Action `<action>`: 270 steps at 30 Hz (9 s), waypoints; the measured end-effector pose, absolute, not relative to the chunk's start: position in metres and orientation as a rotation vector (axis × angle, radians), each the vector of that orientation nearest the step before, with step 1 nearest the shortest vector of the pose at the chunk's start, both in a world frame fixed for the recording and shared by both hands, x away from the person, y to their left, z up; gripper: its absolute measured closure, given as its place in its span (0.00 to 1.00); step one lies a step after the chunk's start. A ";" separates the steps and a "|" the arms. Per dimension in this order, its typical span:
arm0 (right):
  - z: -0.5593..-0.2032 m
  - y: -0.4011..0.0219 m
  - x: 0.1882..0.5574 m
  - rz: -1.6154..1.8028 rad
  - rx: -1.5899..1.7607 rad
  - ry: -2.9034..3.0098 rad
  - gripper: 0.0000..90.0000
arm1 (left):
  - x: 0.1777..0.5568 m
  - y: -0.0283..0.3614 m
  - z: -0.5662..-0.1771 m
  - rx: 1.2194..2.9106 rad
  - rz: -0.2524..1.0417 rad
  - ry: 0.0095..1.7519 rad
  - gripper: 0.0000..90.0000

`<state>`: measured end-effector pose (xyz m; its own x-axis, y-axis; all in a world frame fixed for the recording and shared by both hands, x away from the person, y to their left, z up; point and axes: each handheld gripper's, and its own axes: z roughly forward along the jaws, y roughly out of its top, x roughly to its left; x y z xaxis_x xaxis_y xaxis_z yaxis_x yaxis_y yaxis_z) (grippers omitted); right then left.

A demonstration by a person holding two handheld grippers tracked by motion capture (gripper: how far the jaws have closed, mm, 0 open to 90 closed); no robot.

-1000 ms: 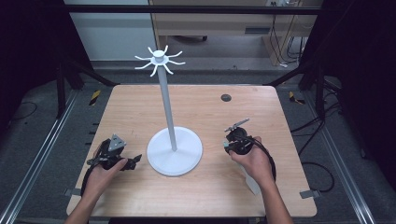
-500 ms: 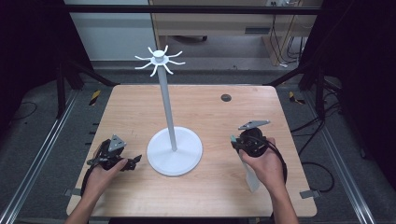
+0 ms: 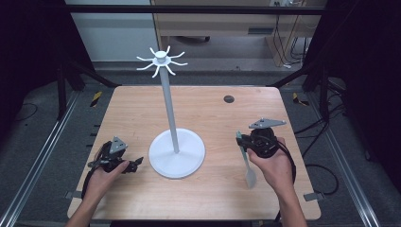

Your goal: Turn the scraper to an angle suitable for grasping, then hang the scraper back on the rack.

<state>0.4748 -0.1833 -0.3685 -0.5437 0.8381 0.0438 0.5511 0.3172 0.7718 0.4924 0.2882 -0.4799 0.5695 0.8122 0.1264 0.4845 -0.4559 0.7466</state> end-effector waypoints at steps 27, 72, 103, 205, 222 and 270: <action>-0.333 -0.174 0.472 1.219 1.157 2.122 0.83 | 0.492 0.289 -0.480 2.126 0.629 1.035 0.06; -0.257 -0.126 0.461 1.388 0.968 1.986 0.83 | 0.491 0.291 -0.478 2.119 0.635 1.036 0.06; -0.223 -0.093 0.459 1.483 0.881 1.979 0.83 | 0.492 0.290 -0.478 2.107 0.638 1.036 0.05; -0.184 -0.034 0.462 1.512 0.776 2.002 0.82 | 0.492 0.288 -0.479 2.125 0.618 1.026 0.05; -0.185 -0.034 0.462 1.514 0.774 2.001 0.82 | 0.492 0.287 -0.479 2.131 0.612 1.024 0.05; -0.211 -0.074 0.462 1.402 0.913 1.980 0.66 | 0.492 0.286 -0.481 2.137 0.614 1.020 0.05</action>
